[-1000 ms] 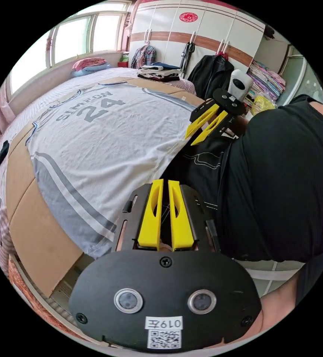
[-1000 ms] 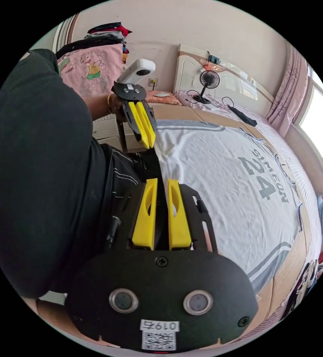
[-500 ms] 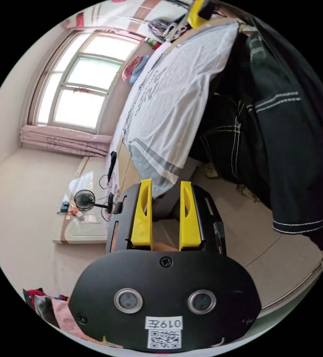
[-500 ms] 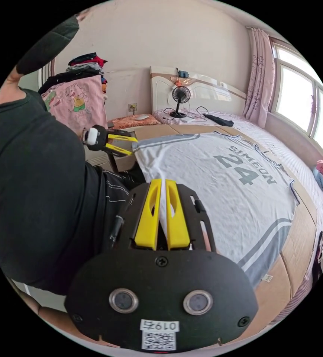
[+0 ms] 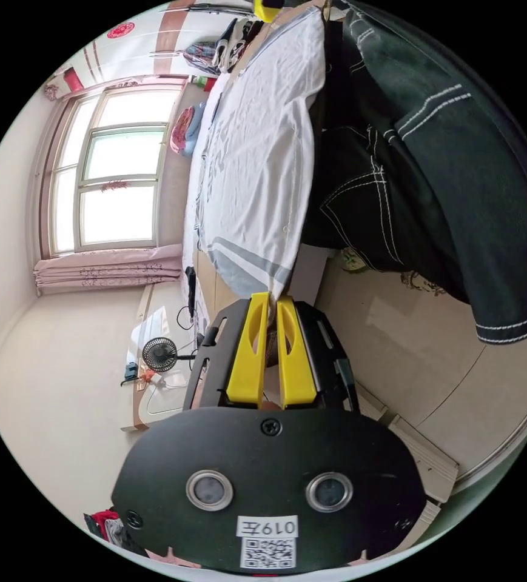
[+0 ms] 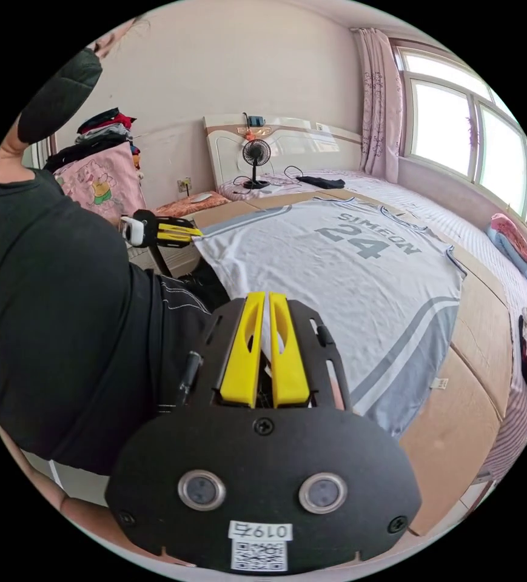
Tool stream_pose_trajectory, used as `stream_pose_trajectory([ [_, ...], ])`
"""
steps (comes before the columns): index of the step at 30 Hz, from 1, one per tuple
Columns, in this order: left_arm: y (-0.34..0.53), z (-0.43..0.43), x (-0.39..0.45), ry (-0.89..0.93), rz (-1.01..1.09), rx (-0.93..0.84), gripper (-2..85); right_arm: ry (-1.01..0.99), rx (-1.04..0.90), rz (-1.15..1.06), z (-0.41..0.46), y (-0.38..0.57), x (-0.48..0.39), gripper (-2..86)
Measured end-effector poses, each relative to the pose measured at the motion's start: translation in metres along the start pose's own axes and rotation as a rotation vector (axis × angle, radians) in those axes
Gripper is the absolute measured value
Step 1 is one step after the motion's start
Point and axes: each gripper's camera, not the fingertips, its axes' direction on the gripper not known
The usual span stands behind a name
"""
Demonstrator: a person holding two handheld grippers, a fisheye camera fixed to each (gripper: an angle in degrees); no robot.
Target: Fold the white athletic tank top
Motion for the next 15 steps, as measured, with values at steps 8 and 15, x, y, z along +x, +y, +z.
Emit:
stream_pose_trajectory([
  [8, 0.002, -0.011, -0.029, 0.169, -0.028, 0.033, 0.8, 0.299, -0.048, 0.068, -0.06, 0.021, -0.014, 10.2],
  [15, 0.002, -0.008, -0.04, 0.218, -0.028, 0.021, 0.7, 0.386, -0.307, -0.112, -0.037, 0.01, -0.066, 10.3],
])
